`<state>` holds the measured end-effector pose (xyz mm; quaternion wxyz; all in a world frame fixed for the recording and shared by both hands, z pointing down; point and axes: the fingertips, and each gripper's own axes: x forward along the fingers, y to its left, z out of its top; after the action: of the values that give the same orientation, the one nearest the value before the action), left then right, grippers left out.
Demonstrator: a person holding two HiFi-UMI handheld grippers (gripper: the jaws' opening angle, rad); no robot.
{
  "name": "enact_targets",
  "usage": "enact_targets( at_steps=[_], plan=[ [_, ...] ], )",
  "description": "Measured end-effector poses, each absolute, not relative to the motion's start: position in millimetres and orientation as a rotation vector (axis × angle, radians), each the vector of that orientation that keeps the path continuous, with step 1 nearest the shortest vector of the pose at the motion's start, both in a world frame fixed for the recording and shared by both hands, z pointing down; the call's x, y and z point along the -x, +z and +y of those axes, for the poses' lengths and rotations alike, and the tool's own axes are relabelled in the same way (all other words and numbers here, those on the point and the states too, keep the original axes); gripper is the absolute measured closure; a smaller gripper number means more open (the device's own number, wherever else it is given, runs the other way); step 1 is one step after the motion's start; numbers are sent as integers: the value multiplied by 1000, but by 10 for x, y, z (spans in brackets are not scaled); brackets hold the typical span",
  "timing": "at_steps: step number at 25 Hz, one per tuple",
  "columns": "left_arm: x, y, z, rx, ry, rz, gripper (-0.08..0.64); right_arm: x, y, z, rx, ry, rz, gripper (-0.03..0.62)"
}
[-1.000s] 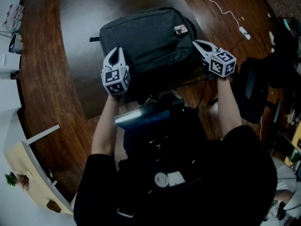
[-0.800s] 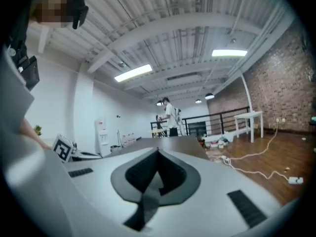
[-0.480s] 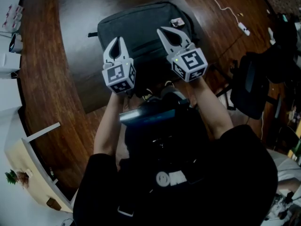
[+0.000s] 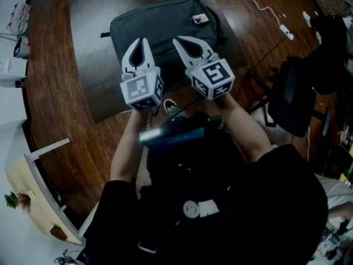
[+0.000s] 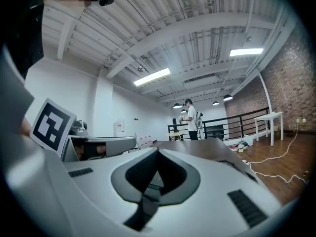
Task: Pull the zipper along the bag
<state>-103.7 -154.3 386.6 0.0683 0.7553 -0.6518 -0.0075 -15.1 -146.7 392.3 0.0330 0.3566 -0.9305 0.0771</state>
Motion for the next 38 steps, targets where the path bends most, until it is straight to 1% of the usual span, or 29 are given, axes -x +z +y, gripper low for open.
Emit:
enact_targets(
  at_steps=[9, 15, 24, 29, 38],
  plan=[
    [165, 3786, -589, -2304, -35, -1942, 558, -467, 3841, -473, -1097, 264, -2885, 589],
    [-157, 3740, 140, -2280, 9, -1986, 558, -748, 3785, 188, -1099, 282, -2929, 589],
    [-372, 3467, 608, -2315, -34, -2025, 558, -866, 3516, 685, -1087, 235, -3008, 588],
    [-447, 3375, 632, -2339, -92, -2005, 558, -889, 3508, 719, -1106, 215, -2995, 588],
    [-340, 3378, 647, -2341, -69, -1991, 558, -766, 3639, 703, -1148, 271, -2921, 589]
  ],
)
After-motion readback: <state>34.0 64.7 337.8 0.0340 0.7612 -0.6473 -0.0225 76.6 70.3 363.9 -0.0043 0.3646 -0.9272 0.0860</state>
